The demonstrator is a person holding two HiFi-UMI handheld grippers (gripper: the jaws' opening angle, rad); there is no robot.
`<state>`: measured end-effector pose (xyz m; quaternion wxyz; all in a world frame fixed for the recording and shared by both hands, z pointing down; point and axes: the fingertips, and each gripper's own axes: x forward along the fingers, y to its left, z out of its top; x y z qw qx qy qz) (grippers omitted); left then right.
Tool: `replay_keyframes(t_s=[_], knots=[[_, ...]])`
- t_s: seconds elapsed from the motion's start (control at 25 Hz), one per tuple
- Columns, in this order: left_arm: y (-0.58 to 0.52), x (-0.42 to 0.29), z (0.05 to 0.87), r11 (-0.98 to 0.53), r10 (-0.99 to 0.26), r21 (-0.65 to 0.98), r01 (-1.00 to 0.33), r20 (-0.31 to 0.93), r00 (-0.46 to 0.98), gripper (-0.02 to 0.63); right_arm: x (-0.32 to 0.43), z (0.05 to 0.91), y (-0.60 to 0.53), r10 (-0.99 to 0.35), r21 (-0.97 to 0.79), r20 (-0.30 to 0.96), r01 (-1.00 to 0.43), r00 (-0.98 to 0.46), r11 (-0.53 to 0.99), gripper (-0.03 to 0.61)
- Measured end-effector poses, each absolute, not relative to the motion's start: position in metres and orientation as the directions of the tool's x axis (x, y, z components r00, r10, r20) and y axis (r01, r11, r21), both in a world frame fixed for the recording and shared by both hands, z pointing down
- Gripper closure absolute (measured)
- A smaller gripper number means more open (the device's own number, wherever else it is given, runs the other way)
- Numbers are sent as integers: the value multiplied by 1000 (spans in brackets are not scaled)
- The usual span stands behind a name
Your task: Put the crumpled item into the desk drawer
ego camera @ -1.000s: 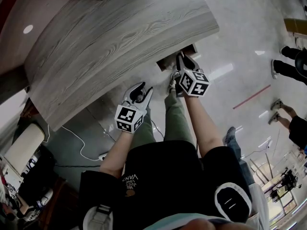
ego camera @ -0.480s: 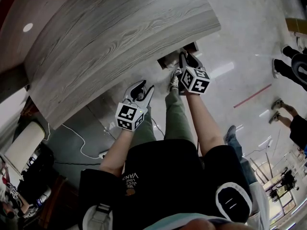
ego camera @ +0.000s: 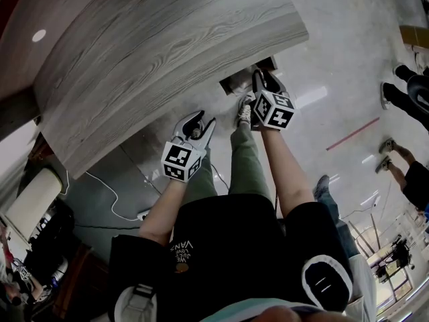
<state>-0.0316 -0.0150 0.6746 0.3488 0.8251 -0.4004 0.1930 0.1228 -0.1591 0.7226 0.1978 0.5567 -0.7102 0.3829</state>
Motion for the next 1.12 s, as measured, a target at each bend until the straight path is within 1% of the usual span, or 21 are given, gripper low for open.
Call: replay_keyframes(t_s=[0.16,0.72,0.76,0.96,1.12], knots=[[-15,-31,673,-441,-526,420,-793,595,608,454,129,719,-158,-652,-319,701,-945,-288,74,489],[-26,-29,656,-479,-550,392,-785,563,617,454,134,690,-150,-697,-370,644,-926,-314,75,494],[-26,-29,653,-485,-552,388,-784,559,618,454,133,685,-148,-702,-373,639,-925,-315,76,497],[-33,-28,634,-524,-571,354,-774,529,628,456,134,647,-141,-756,-381,576,-920,-311,88,561],[-37,-28,618,-550,-585,325,-769,508,633,454,134,618,-131,-792,-398,526,-913,-309,92,575]])
